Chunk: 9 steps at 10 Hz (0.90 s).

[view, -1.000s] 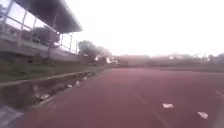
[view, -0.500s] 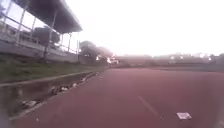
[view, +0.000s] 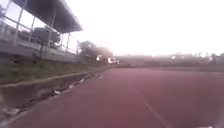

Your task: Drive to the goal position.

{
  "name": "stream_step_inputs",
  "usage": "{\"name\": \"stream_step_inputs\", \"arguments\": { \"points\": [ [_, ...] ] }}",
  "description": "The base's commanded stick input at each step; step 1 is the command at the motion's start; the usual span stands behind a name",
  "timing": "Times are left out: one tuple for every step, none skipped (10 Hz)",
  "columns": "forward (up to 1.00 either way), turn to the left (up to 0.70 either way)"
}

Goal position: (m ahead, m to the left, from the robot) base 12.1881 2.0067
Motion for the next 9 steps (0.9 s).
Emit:
{"name": "stream_step_inputs", "arguments": {
  "points": [
    [0.70,0.00],
    [0.70,0.00],
    [0.70,0.00],
    [0.70,0.00],
    [0.70,0.00],
    [0.70,0.00],
    [0.70,0.00],
    [0.70,0.00],
    [0.70,0.00]
  ]
}}
